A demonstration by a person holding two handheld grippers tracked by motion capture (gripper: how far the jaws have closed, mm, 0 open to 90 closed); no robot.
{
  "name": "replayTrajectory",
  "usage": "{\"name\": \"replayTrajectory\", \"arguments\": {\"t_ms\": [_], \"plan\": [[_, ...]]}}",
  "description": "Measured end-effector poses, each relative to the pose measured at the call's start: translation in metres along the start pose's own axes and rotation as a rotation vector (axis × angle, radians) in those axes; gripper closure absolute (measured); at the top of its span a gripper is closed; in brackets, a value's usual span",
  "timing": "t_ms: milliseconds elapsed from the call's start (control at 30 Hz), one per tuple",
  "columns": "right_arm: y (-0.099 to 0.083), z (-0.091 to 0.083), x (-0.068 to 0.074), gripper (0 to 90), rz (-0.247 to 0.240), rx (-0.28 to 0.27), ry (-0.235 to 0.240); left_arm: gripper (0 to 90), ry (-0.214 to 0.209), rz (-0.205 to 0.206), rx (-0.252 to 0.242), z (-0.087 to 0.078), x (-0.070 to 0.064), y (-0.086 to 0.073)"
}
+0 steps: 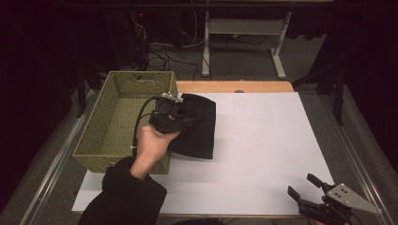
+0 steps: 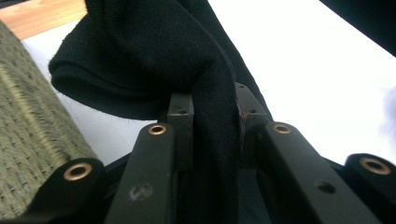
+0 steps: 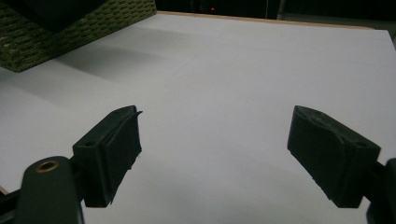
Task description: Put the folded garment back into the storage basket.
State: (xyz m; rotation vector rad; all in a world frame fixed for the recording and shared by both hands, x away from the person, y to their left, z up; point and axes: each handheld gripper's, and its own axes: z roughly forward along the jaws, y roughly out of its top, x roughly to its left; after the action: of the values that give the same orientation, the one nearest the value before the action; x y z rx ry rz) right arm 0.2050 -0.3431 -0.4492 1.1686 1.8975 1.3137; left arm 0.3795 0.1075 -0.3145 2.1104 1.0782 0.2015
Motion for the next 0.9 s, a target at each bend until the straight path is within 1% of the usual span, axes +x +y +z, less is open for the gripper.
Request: {"name": "replayTrajectory", "arguments": {"t_ms": [100,300,333,400,467,900], "plan": [[0.0,0.0,0.0,17.7,0.002,0.0,-0.001,70.5,-0.001,-0.007,-0.008,-0.004,0.002,0.0],[0.0,0.0,0.0,17.7,0.001,0.001,0.0,70.5,0.016,-0.023,-0.027,-0.017,0.012,-0.004],[0.0,0.0,0.0,17.7,-0.003,0.001,0.0,70.5,0.016,-0.023,-0.027,-0.017,0.012,-0.004],[0.0,0.0,0.0,17.7,-0.003,0.003,0.001,70.5,0.015,-0.039,-0.039,-0.023,0.017,-0.006],[0.0,0.0,0.0,17.7,-0.004,0.003,0.001,70.5,0.017,-0.045,-0.046,-0.026,0.02,-0.008],[0.0,0.0,0.0,17.7,0.0,0.0,0.0,70.6,0.036,-0.077,-0.075,-0.043,0.036,-0.015]]}}
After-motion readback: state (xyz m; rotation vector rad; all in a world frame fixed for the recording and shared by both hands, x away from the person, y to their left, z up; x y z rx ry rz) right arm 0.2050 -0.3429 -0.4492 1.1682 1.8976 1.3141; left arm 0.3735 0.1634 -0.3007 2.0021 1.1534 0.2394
